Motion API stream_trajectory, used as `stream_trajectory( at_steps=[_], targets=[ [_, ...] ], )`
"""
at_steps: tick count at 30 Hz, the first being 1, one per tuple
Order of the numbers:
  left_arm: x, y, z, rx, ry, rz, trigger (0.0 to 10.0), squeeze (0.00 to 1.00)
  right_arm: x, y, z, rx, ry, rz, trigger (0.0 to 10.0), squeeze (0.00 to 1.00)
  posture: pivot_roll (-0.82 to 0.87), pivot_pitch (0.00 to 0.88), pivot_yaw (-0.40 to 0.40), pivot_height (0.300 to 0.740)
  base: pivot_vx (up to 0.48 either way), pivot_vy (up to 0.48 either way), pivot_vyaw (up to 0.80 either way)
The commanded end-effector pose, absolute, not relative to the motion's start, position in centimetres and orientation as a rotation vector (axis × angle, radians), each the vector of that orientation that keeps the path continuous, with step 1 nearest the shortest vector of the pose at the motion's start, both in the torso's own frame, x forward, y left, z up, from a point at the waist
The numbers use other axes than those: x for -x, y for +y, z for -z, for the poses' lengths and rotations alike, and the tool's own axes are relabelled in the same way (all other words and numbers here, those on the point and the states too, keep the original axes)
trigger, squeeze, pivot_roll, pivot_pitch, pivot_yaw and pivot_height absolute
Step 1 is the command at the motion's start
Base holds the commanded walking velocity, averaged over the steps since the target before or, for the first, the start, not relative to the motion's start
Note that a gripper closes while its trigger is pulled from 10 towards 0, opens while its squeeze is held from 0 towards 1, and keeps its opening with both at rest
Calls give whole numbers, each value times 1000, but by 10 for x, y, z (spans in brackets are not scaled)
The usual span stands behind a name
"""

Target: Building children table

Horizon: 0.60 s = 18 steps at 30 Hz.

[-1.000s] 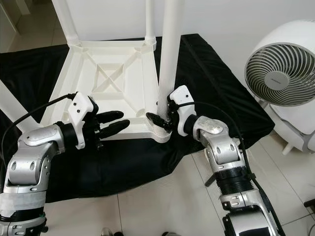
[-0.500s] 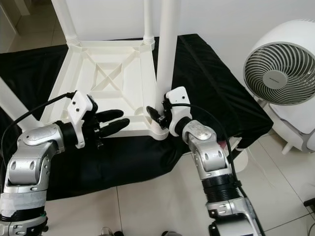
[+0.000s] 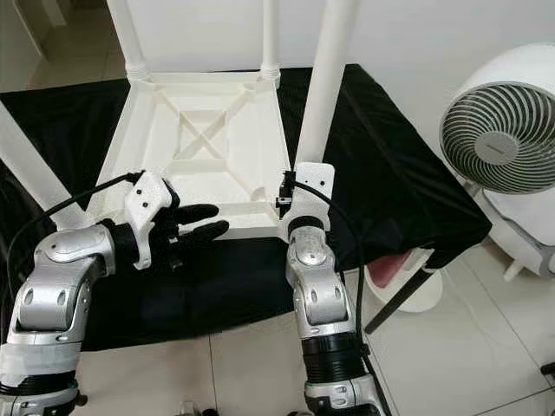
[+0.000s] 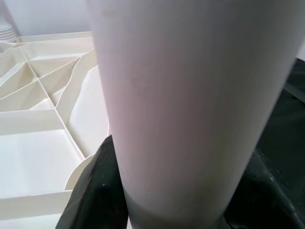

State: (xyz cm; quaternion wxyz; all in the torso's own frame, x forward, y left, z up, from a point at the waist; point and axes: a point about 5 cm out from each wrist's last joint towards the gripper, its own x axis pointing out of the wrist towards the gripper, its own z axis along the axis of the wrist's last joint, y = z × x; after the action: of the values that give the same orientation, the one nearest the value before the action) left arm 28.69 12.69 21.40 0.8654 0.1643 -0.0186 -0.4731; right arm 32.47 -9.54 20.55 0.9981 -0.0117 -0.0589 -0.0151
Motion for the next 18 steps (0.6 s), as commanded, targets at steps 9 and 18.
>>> stream_trajectory(
  at_steps=[9,18],
  targets=[
    [-294,133,-211,-346,-58,805,10000,0,-318,-83,-209,64,-163,-249,10000,0,-88,88,42,740,0,0,0],
    [-293,134,-210,-362,-57,819,10000,0,-318,-99,-201,199,-64,-613,10000,0,-87,75,43,740,0,0,0]
  ],
)
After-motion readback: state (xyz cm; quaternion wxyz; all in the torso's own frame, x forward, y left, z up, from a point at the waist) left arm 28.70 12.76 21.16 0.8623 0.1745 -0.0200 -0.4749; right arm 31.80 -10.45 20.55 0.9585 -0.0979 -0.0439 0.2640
